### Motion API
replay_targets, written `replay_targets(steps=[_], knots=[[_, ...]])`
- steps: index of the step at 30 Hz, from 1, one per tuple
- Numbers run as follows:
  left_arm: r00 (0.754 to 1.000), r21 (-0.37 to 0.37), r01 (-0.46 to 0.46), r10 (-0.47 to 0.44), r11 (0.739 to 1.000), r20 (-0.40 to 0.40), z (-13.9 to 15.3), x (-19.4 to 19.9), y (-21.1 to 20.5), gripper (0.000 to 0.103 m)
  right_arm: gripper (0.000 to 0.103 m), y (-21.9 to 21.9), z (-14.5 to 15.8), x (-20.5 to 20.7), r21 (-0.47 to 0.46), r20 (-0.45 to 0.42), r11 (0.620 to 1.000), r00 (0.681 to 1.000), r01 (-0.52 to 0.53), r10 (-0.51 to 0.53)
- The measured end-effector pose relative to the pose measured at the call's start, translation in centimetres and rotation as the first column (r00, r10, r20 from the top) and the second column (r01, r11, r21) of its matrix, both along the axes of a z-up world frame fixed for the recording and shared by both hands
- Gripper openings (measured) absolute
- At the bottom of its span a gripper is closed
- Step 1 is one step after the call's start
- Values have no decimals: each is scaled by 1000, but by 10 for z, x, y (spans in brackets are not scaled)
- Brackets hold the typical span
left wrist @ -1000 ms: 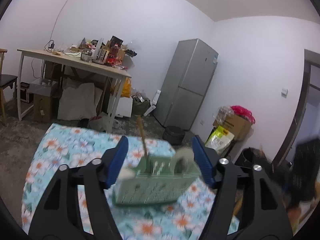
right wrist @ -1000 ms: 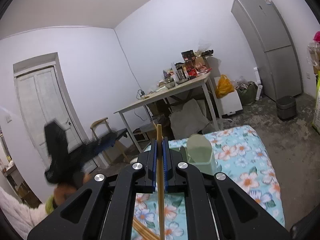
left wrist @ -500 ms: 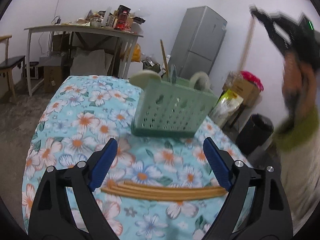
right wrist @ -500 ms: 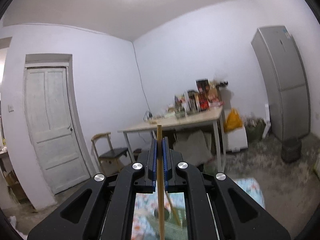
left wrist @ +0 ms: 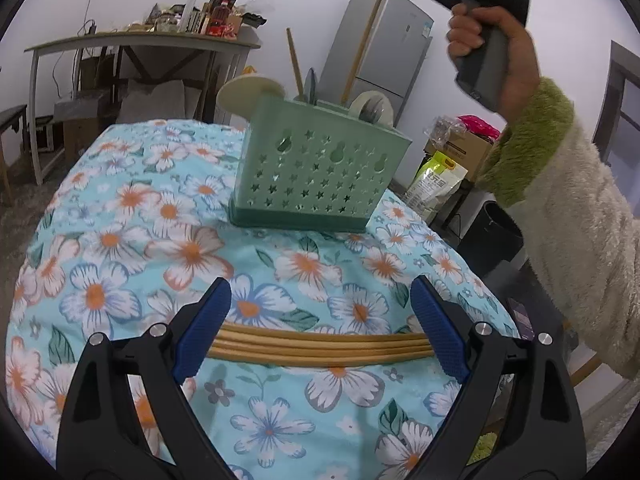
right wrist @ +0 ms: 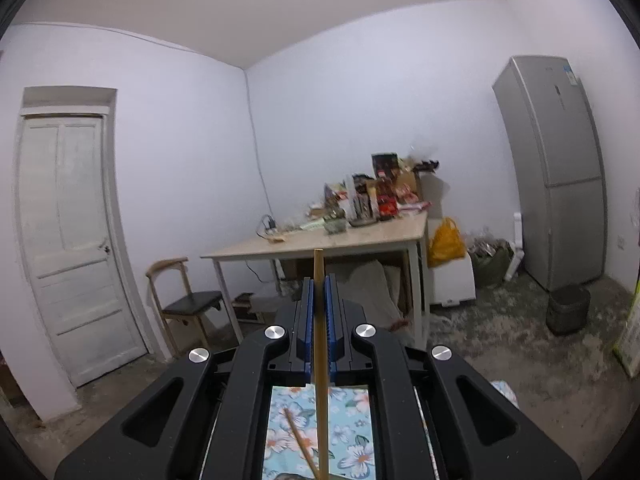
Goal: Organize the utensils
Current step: 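Lower the chopstick into the holder and open the right tool while the left tool returns to the bundle, then close the left tool on chopsticks from the bundle and lift them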
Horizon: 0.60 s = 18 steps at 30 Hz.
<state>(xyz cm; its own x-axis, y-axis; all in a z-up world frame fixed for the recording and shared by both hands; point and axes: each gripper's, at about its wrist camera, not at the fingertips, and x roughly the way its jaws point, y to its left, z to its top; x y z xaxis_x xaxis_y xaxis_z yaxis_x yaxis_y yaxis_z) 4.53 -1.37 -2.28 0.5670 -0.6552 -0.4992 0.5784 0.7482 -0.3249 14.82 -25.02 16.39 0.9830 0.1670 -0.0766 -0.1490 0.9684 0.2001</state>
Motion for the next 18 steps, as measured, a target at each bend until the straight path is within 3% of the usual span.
replay_targets(steps=[9,11,12,18], knots=[[999,12,-30,30,999,18,-4,2,13,87,9,-3,-54,23,-18,-174,1000,984,23,-26],[999,10,-35,34,999,15,-4,3,15,87,31,-8,-53,17,-12,-173,999,984,33,-34],[999,7,-39,39,999,14,-3,4,16,87,35,-9,-52,14,-7,-166,999,985,38,-39],[999,6,-44,44,999,25,1,2,17,87,41,-25,-39,-27,25,-124,998,991,52,-49]])
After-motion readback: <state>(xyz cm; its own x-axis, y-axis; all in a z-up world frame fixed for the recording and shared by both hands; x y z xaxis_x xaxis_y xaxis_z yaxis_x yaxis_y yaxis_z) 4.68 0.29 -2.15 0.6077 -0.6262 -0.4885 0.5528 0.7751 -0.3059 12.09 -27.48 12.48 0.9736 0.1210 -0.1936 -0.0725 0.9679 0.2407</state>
